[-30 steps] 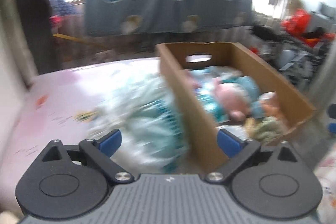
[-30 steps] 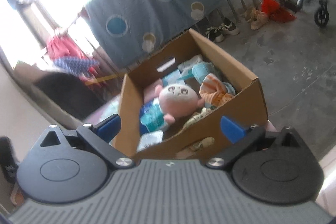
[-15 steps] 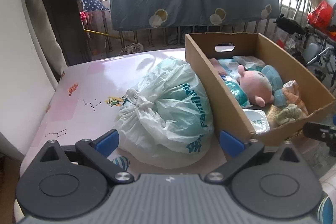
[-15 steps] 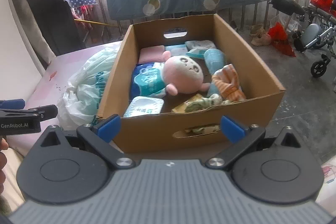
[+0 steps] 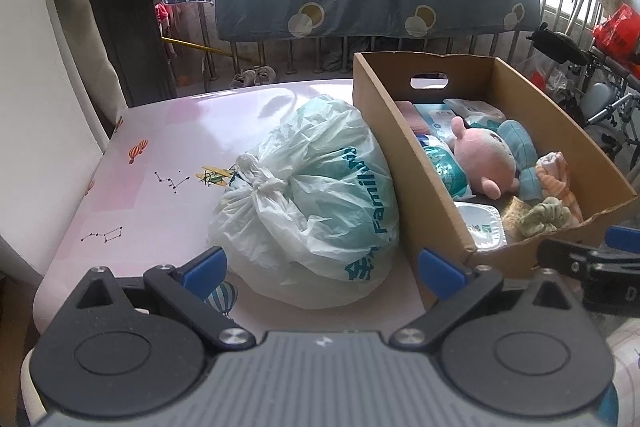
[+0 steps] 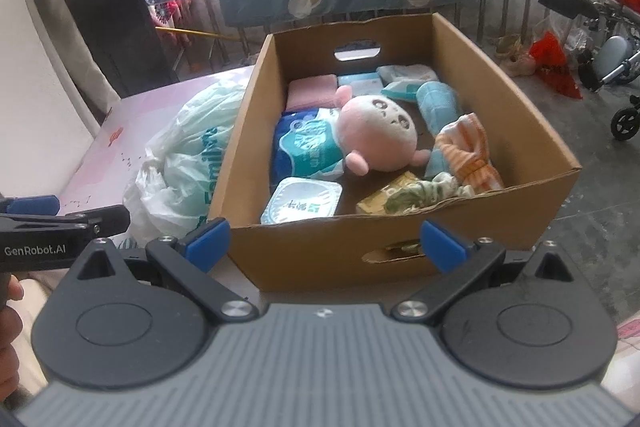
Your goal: Organize soft objects
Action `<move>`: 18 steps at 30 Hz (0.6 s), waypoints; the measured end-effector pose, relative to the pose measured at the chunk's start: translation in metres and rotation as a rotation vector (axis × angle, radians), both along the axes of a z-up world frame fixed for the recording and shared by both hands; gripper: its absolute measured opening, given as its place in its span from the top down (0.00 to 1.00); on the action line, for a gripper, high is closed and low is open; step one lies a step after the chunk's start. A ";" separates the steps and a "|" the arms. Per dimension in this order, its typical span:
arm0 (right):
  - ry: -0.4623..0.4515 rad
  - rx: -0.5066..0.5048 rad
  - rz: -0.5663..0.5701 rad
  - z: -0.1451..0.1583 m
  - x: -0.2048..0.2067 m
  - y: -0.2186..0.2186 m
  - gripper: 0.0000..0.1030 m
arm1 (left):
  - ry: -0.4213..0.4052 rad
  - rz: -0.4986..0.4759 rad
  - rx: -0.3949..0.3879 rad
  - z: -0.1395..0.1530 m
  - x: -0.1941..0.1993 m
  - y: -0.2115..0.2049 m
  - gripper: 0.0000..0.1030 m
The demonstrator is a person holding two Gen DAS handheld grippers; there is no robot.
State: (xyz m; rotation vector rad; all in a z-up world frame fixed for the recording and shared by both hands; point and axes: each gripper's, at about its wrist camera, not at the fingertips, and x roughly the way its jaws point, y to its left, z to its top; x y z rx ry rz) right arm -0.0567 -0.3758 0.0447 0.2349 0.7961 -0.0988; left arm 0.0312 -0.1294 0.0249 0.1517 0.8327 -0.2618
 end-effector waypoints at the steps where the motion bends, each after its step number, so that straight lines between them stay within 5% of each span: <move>1: 0.002 0.003 -0.001 -0.001 0.001 -0.001 0.01 | 0.001 -0.002 0.001 0.000 0.000 -0.001 0.00; 18: 0.037 0.001 0.000 -0.006 0.008 -0.004 0.01 | -0.005 0.006 0.004 -0.001 0.001 -0.001 0.00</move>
